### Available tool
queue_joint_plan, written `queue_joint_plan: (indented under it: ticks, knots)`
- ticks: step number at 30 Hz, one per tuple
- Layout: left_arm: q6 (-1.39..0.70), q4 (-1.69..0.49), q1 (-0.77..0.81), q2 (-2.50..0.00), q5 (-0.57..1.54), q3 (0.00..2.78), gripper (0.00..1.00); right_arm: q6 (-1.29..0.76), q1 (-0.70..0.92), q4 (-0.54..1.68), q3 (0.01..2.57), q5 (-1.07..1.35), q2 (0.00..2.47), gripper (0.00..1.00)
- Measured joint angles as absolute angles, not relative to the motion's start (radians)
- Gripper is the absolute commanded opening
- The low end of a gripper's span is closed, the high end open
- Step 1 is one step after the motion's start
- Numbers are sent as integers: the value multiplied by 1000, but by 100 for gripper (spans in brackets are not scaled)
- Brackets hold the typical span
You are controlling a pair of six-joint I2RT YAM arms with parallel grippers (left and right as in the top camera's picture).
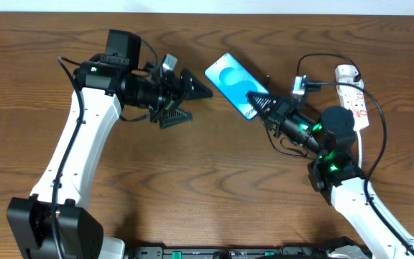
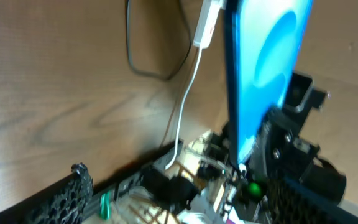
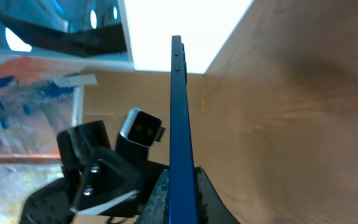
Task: Plug charger to phone and switch on socket
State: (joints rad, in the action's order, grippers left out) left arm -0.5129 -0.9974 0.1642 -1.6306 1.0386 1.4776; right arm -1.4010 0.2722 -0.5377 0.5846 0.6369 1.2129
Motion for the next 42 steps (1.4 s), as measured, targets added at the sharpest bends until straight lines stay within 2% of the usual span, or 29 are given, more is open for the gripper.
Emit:
queue_joint_plan:
  ticks: [6, 11, 15, 19, 25, 32, 37, 42]
  knots:
    - [-345, -1194, 157, -1604, 1078, 1478, 90, -1367, 271, -748, 507, 691, 1304, 1]
    - [-239, -1303, 119, -1470, 1050, 1477, 90, -1383, 271, -859, 505, 715, 1399, 1]
    - [-214, -1270, 111, -1323, 985, 1449, 90, -1431, 271, -944, 502, 725, 1496, 1]
    - [-229, -1087, 112, -1175, 947, 1333, 90, -1513, 271, -1095, 500, 736, 1557, 1]
    - [-478, -698, 112, -1093, 859, 1100, 90, -1633, 271, -1119, 500, 749, 1557, 1]
    - [-945, -234, 112, -1158, 825, 819, 90, -1745, 271, -1119, 500, 764, 1557, 1]
    - [-1270, -54, 120, -1277, 815, 749, 90, -1772, 274, -1117, 500, 767, 1558, 1]
    - [-1433, 168, 171, -1341, 811, 748, 90, -1777, 298, -1050, 500, 760, 1558, 1]
